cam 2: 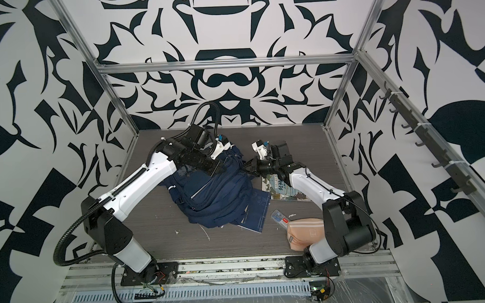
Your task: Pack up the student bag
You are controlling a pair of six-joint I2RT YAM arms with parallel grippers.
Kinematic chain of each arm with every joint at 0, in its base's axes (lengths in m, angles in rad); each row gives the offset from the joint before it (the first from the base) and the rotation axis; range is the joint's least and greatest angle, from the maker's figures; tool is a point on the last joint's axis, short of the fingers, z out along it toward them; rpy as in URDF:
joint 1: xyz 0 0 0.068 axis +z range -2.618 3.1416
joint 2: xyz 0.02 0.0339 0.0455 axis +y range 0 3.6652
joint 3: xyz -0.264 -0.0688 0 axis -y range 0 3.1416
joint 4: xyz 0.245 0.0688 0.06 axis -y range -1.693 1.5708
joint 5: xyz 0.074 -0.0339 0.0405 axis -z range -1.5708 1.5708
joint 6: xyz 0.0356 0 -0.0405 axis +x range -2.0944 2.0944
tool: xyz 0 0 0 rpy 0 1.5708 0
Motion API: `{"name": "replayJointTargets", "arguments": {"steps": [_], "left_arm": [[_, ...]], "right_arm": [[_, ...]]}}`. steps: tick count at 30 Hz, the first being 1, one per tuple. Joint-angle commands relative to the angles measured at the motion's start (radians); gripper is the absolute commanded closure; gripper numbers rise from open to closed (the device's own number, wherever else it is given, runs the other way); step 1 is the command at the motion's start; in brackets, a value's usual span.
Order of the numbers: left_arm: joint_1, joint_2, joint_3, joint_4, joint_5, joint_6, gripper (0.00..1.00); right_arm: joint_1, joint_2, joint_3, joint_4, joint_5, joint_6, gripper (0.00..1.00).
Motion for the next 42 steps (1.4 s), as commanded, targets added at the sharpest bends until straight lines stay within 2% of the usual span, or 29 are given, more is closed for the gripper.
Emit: {"name": "replayJointTargets", "arguments": {"steps": [1,4,6,8,9,11,12,14,16,17,18,22,23,25,26,28,31,33,37,42], "left_arm": [[-0.031,0.026,0.111,0.136,0.015,0.053,1.00],[-0.088,0.059,0.139,0.090,-0.060,0.129,1.00],[-0.103,0.069,0.120,0.073,-0.076,0.173,1.00],[-0.101,0.064,0.057,0.073,-0.087,0.217,1.00],[-0.098,0.052,0.002,0.080,-0.117,0.240,1.00],[-0.094,0.016,-0.110,0.120,-0.160,0.269,1.00],[-0.094,0.002,-0.159,0.131,-0.176,0.279,1.00],[-0.096,-0.015,-0.224,0.135,-0.187,0.279,1.00],[-0.098,-0.025,-0.276,0.136,-0.175,0.262,1.00],[-0.097,-0.027,-0.290,0.140,-0.171,0.251,1.00],[-0.097,-0.026,-0.304,0.145,-0.168,0.239,0.96],[-0.097,-0.029,-0.297,0.137,-0.194,0.167,0.43],[-0.097,-0.037,-0.292,0.136,-0.214,0.142,0.35],[-0.097,-0.064,-0.278,0.134,-0.272,0.045,0.12],[-0.099,-0.074,-0.268,0.128,-0.288,-0.012,0.06],[-0.124,-0.091,-0.246,0.102,-0.349,-0.156,0.00],[-0.213,-0.050,-0.170,0.007,-0.471,-0.286,0.01],[-0.258,0.018,-0.104,-0.054,-0.510,-0.338,0.01],[-0.319,0.172,0.030,-0.101,-0.555,-0.357,0.00],[-0.333,0.374,0.192,-0.230,-0.636,-0.364,0.00]], "right_arm": [[0.046,-0.096,-0.028,-0.103,-0.010,-0.063,1.00],[0.078,-0.210,-0.074,-0.167,0.042,-0.083,0.96],[0.073,-0.323,-0.141,-0.153,0.087,-0.042,0.91],[0.058,-0.455,-0.213,-0.119,0.160,0.013,0.85],[0.050,-0.516,-0.245,-0.107,0.183,0.032,0.78],[0.039,-0.586,-0.252,-0.169,0.226,0.011,0.67],[0.036,-0.599,-0.244,-0.211,0.241,-0.014,0.57],[0.031,-0.587,-0.219,-0.300,0.269,-0.051,0.14],[0.022,-0.556,-0.193,-0.351,0.299,-0.059,0.02],[0.020,-0.549,-0.187,-0.354,0.320,-0.056,0.02],[0.018,-0.544,-0.185,-0.350,0.338,-0.051,0.02],[-0.011,-0.517,-0.151,-0.365,0.378,-0.081,0.01],[-0.024,-0.510,-0.138,-0.375,0.383,-0.094,0.01],[-0.062,-0.492,-0.114,-0.407,0.395,-0.125,0.01],[-0.081,-0.487,-0.108,-0.418,0.397,-0.134,0.01],[-0.130,-0.485,-0.105,-0.425,0.399,-0.149,0.01],[-0.189,-0.481,-0.108,-0.428,0.408,-0.158,0.01],[-0.217,-0.471,-0.106,-0.429,0.407,-0.165,0.01],[-0.258,-0.433,-0.092,-0.430,0.389,-0.185,0.01],[-0.303,-0.408,-0.073,-0.441,0.361,-0.218,0.01]]}}
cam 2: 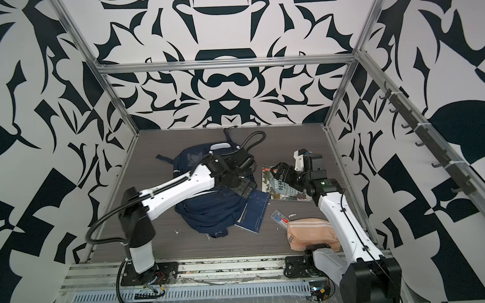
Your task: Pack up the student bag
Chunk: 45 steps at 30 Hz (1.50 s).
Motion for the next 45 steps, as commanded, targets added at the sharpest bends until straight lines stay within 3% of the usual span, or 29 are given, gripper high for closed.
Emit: {"name": "replayJointTargets", "arguments": {"steps": [1,5,8,19,21,25,29,35,37,40,43,45], "left_arm": [[0.004,0.095,0.057,-0.159,-0.101,-0.039,0.00],[0.004,0.145,0.051,-0.160,-0.132,-0.040,0.04],[0.008,0.166,0.018,-0.132,-0.142,-0.048,0.14],[0.031,0.115,-0.122,-0.015,-0.146,-0.060,0.79],[0.030,0.089,-0.123,-0.022,-0.181,-0.043,0.98],[0.030,0.017,-0.114,-0.047,-0.240,-0.006,1.00],[0.039,-0.055,-0.090,-0.060,-0.220,0.054,1.00],[0.062,-0.236,-0.089,-0.017,-0.001,0.280,1.00],[0.121,-0.354,-0.148,0.054,0.158,0.325,1.00],[0.266,-0.488,-0.213,0.138,0.433,0.337,1.00],[0.384,-0.484,-0.129,0.080,0.625,0.377,1.00],[0.412,-0.440,-0.030,-0.018,0.687,0.435,1.00]], "right_arm": [[-0.031,-0.004,0.051,-0.006,-0.031,-0.045,0.01],[-0.070,-0.004,0.049,-0.012,-0.049,-0.059,0.01],[-0.085,-0.007,0.050,-0.012,-0.067,-0.069,0.01],[-0.084,-0.047,-0.002,0.020,-0.076,-0.035,0.00],[-0.084,-0.061,-0.006,0.006,-0.069,-0.048,0.00],[-0.085,-0.097,-0.016,-0.012,-0.063,-0.070,0.00],[-0.083,-0.133,-0.033,-0.001,-0.072,-0.070,0.00],[-0.035,-0.196,-0.043,0.078,-0.214,-0.152,0.01],[0.031,-0.268,-0.083,0.194,-0.277,-0.209,0.01],[0.090,-0.327,-0.111,0.238,-0.249,-0.242,0.00],[0.121,-0.286,-0.092,0.234,-0.269,-0.237,0.00],[0.149,-0.243,-0.055,0.192,-0.256,-0.262,0.00]]}}
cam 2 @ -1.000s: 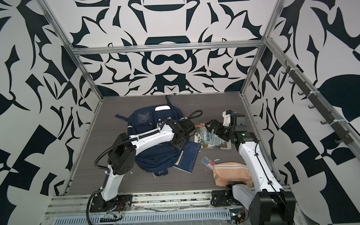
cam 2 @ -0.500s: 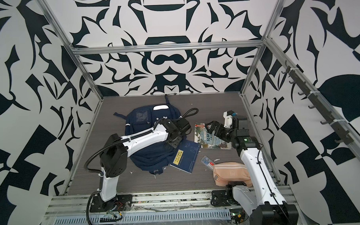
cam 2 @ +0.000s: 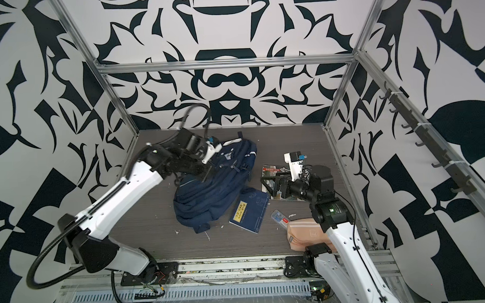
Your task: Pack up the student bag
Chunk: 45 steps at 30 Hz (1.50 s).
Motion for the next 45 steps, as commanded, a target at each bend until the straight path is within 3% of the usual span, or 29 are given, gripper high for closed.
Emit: {"name": "replayJointTargets", "arguments": {"steps": [1,7,13,15,18,21,24,28,32,42,45], "left_arm": [[0.044,0.051,0.155,-0.043,0.243,0.128,1.00],[0.056,0.086,0.208,-0.079,0.339,0.155,1.00],[0.058,0.088,0.210,-0.080,0.395,0.147,1.00],[0.065,0.084,0.210,-0.077,0.407,0.137,1.00],[0.073,0.076,0.200,-0.074,0.408,0.124,1.00],[0.076,0.073,0.197,-0.074,0.414,0.118,1.00],[0.078,0.076,0.206,-0.070,0.422,0.106,1.00],[0.079,0.084,0.218,-0.063,0.443,0.093,1.00],[0.081,0.077,0.204,-0.056,0.469,0.078,1.00],[0.080,0.073,0.180,-0.039,0.499,0.041,1.00],[0.079,0.078,0.188,-0.038,0.502,0.036,1.00]], "right_arm": [[0.036,0.079,0.062,0.014,-0.012,-0.061,0.00],[0.070,0.181,0.107,0.101,0.022,0.015,0.00],[0.076,0.234,0.195,-0.097,0.010,-0.338,0.01],[0.056,0.246,0.206,-0.158,-0.015,-0.415,0.10],[0.046,0.256,0.208,-0.183,-0.074,-0.423,0.30],[0.046,0.257,0.198,-0.178,-0.116,-0.385,0.36],[0.052,0.235,0.185,-0.199,-0.125,-0.380,0.50],[0.053,0.227,0.142,-0.168,-0.121,-0.376,0.55],[0.057,0.280,0.148,-0.094,-0.119,-0.348,0.68],[0.060,0.360,0.148,-0.081,-0.061,-0.426,0.76],[0.059,0.359,0.146,-0.073,-0.022,-0.432,0.66]]}}
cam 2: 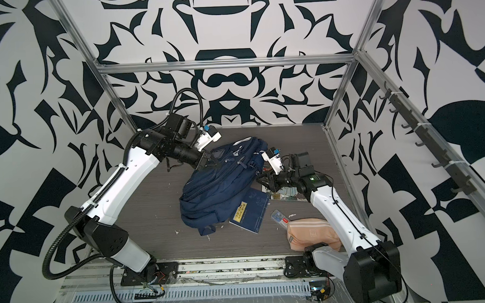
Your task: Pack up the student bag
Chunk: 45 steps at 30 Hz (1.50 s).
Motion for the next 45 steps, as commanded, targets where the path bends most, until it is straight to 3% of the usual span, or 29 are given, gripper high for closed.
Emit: {"name": "replayJointTargets", "arguments": {"steps": [1,5,9,14,22,24,27,28,32,40,45], "left_arm": [[0.003,-0.040,0.032,0.070,0.094,0.000,1.00],[0.003,-0.040,0.028,0.067,0.097,0.000,1.00],[0.003,-0.039,0.027,0.063,0.100,0.003,1.00],[0.003,-0.030,0.026,0.064,0.112,-0.008,1.00],[0.001,-0.037,-0.002,0.095,0.134,-0.027,1.00],[0.001,-0.039,-0.006,0.095,0.133,-0.026,1.00],[0.001,-0.040,-0.010,0.099,0.121,-0.032,1.00],[0.001,-0.042,-0.010,0.103,0.114,-0.037,1.00],[0.003,-0.053,-0.038,0.168,0.005,-0.118,1.00],[0.015,-0.052,-0.095,0.315,-0.285,-0.401,1.00],[0.052,-0.057,-0.166,0.458,-0.296,-0.618,1.00]], "right_arm": [[0.006,-0.015,-0.003,0.039,0.053,-0.037,0.61],[0.007,0.001,-0.016,0.068,0.058,-0.035,0.45],[0.009,0.021,-0.017,0.102,0.052,-0.030,0.44],[0.011,0.045,-0.011,0.132,0.036,-0.035,0.59],[0.017,0.088,0.009,0.170,0.007,-0.029,0.73],[0.021,0.096,0.010,0.180,0.005,-0.026,0.81],[0.024,0.096,0.010,0.179,0.008,-0.030,1.00],[0.026,0.095,0.010,0.173,0.011,-0.035,1.00],[0.047,0.071,0.013,0.101,0.053,-0.100,1.00],[0.170,-0.041,0.019,-0.083,0.205,-0.232,1.00],[0.277,-0.033,0.038,-0.195,0.285,-0.294,1.00]]}}
